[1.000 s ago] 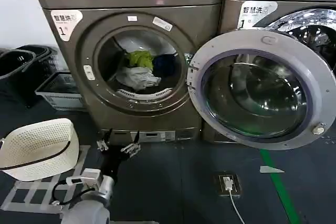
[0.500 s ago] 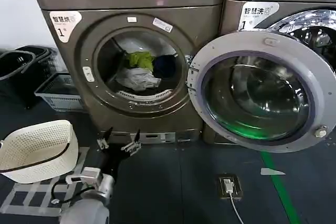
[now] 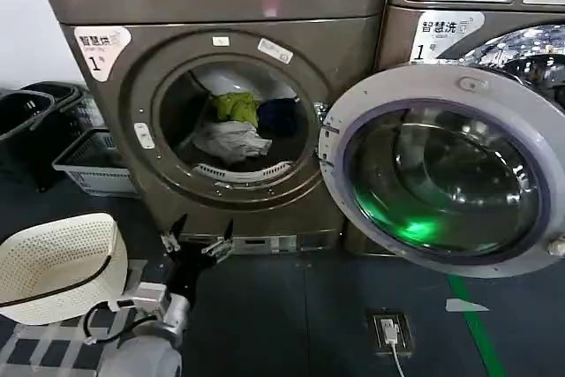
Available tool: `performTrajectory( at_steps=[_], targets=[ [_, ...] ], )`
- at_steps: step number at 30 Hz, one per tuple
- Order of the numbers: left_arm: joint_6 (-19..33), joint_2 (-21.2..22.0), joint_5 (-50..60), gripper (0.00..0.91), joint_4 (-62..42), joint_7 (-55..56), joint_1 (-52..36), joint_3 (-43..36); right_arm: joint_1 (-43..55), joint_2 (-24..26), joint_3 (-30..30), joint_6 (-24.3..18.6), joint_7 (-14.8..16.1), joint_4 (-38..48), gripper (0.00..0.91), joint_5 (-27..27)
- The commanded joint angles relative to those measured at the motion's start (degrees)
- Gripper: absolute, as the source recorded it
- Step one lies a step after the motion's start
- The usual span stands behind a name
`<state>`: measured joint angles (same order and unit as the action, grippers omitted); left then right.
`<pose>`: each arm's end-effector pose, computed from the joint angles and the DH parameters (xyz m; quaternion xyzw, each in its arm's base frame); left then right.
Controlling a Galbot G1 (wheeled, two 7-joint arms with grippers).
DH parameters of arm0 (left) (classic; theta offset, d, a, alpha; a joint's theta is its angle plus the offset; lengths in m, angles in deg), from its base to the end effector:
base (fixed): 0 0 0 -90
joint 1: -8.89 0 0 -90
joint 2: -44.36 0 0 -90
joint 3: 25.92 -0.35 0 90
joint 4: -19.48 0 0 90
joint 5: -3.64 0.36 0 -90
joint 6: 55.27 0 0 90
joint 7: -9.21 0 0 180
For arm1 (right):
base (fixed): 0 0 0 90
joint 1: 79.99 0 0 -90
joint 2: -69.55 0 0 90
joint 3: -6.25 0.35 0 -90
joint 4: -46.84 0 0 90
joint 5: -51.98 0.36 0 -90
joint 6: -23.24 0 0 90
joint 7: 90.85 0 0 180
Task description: Grasp the clothes from the dryer.
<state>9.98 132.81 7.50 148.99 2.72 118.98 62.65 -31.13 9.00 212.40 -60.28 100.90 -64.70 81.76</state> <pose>0.2192 -0.0037 -0.2091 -0.0598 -0.9963 -0.0377 0.0482 -0.1387 -0.3688 0.0655 0.5261 0.7344 -0.3746 0.2084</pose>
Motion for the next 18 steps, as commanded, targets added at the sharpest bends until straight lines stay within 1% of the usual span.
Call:
performTrajectory(
  at_steps=[1,18],
  targets=[
    [0.0,0.0,0.0,0.907,-0.1,0.0,-0.1,-0.1,0.0,-0.1,-0.2,-0.1,0.1,-0.2,0.907,0.1],
    [0.0,0.2,0.0,0.907,-0.2,-0.1,-0.2,-0.1,0.1,-0.3,-0.3,-0.4,0.2,-0.4,0.907,0.3]
  ],
)
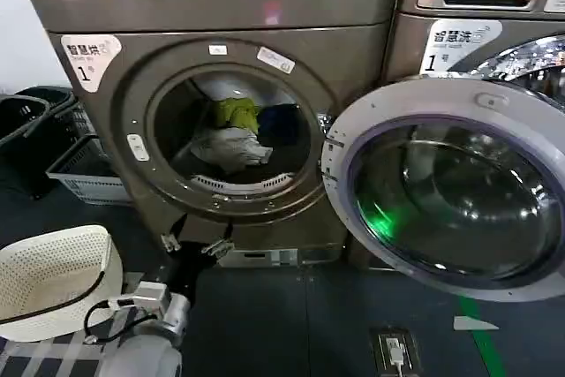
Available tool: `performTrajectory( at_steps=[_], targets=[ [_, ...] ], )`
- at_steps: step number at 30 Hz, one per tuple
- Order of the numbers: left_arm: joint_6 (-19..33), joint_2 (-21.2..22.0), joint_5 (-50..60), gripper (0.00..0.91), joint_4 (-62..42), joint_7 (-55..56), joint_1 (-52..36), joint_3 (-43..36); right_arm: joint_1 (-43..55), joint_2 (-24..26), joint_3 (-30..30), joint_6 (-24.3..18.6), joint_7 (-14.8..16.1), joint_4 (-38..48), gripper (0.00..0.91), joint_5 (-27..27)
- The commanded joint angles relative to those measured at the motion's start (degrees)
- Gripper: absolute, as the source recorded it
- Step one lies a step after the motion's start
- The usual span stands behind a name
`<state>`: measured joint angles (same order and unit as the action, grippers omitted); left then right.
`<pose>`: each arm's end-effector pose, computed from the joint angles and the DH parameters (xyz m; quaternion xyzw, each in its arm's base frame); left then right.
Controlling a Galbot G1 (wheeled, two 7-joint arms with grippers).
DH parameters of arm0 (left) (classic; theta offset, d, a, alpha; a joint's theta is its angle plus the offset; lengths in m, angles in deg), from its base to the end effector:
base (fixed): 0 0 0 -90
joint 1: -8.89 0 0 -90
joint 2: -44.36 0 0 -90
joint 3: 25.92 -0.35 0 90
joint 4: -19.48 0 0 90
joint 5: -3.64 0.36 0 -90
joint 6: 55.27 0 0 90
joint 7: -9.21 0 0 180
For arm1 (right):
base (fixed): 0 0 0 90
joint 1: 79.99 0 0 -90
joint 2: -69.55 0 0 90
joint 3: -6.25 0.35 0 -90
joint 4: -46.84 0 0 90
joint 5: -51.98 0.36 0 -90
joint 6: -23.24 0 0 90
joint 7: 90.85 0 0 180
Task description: Grasp the clothes from the dryer.
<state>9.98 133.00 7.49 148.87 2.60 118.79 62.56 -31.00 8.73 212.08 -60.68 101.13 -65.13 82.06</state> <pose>0.2201 -0.0045 -0.2091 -0.0611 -0.9964 -0.0358 0.0476 -0.1370 -0.3673 0.0642 0.5206 0.7369 -0.3761 0.2107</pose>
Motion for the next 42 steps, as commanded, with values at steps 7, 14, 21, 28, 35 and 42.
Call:
performTrajectory(
  at_steps=[7,14,21,28,35,42],
  targets=[
    [0.0,0.0,0.0,0.907,0.1,-0.1,0.1,-0.1,0.0,-0.1,0.0,-0.1,0.1,-0.1,0.907,0.0],
    [0.0,-0.1,0.0,0.907,0.1,0.0,0.2,-0.1,-0.1,0.0,0.2,-0.1,0.1,0.1,0.907,0.1],
    [-0.1,-0.2,-0.1,0.907,0.2,-0.1,0.1,-0.1,0.0,-0.1,0.0,-0.1,0.1,0.0,0.907,0.1],
    [-0.1,-0.3,-0.1,0.907,0.3,-0.1,0.2,0.0,0.1,0.1,-0.1,-0.1,0.0,-0.1,0.907,0.2],
    [-0.1,-0.3,-0.1,0.907,0.3,-0.1,0.1,0.0,0.1,0.1,-0.1,-0.2,0.0,-0.1,0.907,0.2],
    [0.0,-0.2,0.0,0.907,-0.1,-0.2,0.1,-0.1,0.2,0.0,-0.1,-0.3,0.1,0.0,0.907,0.2]
  ],
)
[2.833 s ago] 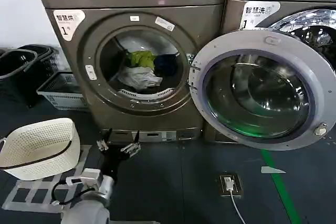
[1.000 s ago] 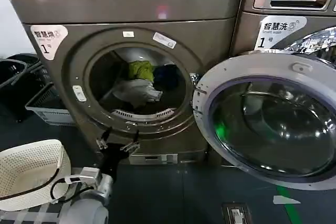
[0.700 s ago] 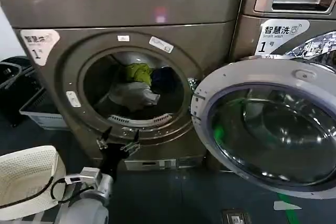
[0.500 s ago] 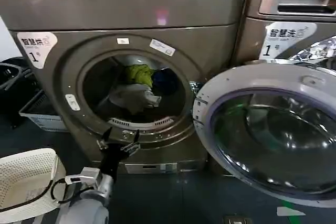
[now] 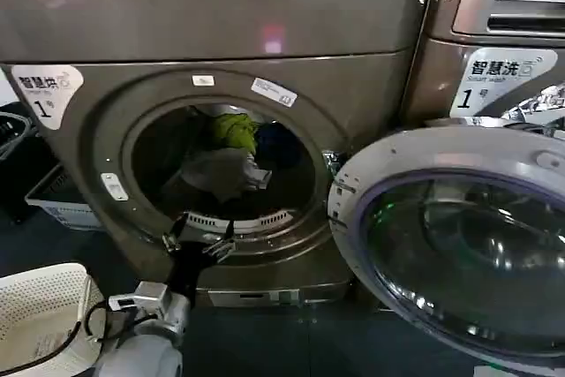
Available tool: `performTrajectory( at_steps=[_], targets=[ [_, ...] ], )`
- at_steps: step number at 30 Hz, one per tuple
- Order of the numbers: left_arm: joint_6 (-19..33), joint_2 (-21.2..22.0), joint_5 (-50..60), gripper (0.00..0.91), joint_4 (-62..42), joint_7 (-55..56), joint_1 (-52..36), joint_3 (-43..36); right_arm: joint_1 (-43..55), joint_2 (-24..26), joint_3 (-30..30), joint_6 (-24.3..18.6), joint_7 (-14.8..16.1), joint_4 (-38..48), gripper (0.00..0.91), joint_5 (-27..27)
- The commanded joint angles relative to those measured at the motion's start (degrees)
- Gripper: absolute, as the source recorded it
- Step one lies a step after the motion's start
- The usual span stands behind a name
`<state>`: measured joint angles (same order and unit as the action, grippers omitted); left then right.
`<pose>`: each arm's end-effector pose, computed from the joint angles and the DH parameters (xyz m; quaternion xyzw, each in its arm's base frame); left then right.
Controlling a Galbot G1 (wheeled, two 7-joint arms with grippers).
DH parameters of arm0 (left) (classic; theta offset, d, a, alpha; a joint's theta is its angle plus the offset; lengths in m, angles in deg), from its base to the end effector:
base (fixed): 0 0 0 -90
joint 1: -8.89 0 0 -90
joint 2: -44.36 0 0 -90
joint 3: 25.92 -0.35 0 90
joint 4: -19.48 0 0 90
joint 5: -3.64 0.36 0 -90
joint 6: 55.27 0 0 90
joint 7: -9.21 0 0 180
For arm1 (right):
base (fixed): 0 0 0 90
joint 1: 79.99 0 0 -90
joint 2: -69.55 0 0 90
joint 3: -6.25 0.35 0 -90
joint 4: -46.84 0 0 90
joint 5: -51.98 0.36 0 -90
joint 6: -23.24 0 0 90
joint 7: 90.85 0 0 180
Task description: Grasp the clothes from the dryer.
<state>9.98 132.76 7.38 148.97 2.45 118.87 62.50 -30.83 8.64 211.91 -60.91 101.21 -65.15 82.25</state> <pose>0.2196 -0.0043 -0.2088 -0.0639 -0.9962 -0.0367 0.0475 -0.1367 -0.3676 0.0629 0.5190 0.7380 -0.3752 0.2128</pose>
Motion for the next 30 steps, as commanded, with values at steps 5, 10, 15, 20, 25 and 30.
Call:
performTrajectory(
  at_steps=[5,10,15,20,25,30],
  targets=[
    [0.0,0.0,0.0,0.907,-0.2,0.0,0.0,0.0,0.2,0.0,-0.1,0.0,-0.1,0.0,0.907,-0.1],
    [0.0,0.0,0.0,0.907,-0.1,0.0,0.1,0.0,0.2,0.0,-0.2,-0.1,-0.1,0.0,0.907,-0.1],
    [0.0,0.2,0.1,0.907,-0.2,-0.1,-0.1,-0.1,0.2,0.0,-0.2,-0.1,-0.2,0.0,0.907,-0.1],
    [0.1,0.2,0.1,0.907,-0.4,-0.1,-0.3,-0.1,0.0,0.1,-0.1,0.0,-1.2,0.0,0.907,-0.2],
    [0.4,-0.6,-0.4,0.907,-1.5,-0.3,-2.2,0.0,-0.7,0.1,0.4,1.0,-1.5,-0.2,0.907,-0.3],
    [1.5,-1.8,-1.4,0.907,-6.0,-0.3,-8.1,-0.4,-1.4,0.1,0.9,0.9,-1.6,-0.6,0.907,-0.2]
  ],
)
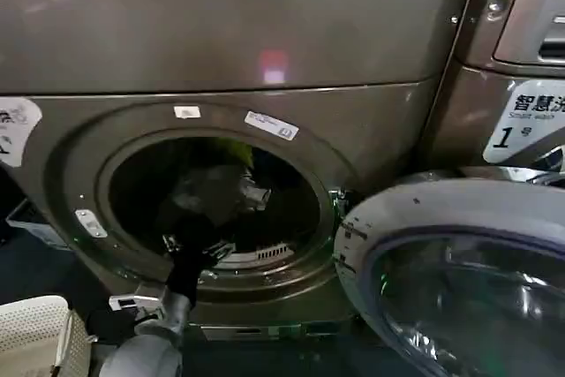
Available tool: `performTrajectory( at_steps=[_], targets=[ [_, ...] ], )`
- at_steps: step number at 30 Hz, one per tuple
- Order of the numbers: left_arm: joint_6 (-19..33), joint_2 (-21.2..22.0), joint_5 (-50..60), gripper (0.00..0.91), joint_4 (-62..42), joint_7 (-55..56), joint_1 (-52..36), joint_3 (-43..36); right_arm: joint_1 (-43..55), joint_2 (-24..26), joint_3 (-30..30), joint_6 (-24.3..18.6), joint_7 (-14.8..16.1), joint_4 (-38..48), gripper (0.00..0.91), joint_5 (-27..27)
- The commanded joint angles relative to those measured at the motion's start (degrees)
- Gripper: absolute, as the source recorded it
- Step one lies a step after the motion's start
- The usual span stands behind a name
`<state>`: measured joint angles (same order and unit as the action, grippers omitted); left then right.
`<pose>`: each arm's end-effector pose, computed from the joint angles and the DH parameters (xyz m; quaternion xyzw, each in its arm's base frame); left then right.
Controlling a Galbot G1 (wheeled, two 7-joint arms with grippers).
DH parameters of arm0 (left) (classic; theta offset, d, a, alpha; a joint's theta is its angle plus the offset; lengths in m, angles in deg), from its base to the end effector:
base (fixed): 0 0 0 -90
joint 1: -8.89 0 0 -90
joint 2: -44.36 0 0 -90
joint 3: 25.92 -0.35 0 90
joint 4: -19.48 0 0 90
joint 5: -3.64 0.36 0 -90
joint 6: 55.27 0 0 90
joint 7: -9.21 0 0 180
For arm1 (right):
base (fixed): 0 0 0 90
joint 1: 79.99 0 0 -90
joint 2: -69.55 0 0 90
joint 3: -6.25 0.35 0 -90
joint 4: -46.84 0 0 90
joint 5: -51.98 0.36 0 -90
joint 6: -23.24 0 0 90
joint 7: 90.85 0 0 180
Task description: Grasp the clothes from the dryer.
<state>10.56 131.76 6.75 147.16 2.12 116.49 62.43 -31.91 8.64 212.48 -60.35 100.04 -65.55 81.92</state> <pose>0.2321 -0.0023 -0.2102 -0.0714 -0.9959 -0.0409 0.0379 -0.1368 -0.3644 0.0679 0.5261 0.7316 -0.3804 0.2080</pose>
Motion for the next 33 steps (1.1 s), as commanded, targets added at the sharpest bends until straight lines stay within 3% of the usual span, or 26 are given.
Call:
performTrajectory(
  at_steps=[1,18,33],
  targets=[
    [1.1,-1.0,-1.1,0.907,-5.3,0.0,-7.2,-0.6,-0.5,0.1,0.7,0.4,-0.4,-0.2,0.907,0.2],
    [6.5,-0.3,-3.1,0.907,-37.0,3.1,-35.2,-3.8,-2.7,-0.3,4.1,0.2,-0.5,0.1,0.907,1.8],
    [12.4,1.9,-1.2,0.907,-61.6,4.2,-51.5,-4.0,-2.5,-0.1,4.1,0.1,0.0,0.1,0.907,2.1]
  ],
)
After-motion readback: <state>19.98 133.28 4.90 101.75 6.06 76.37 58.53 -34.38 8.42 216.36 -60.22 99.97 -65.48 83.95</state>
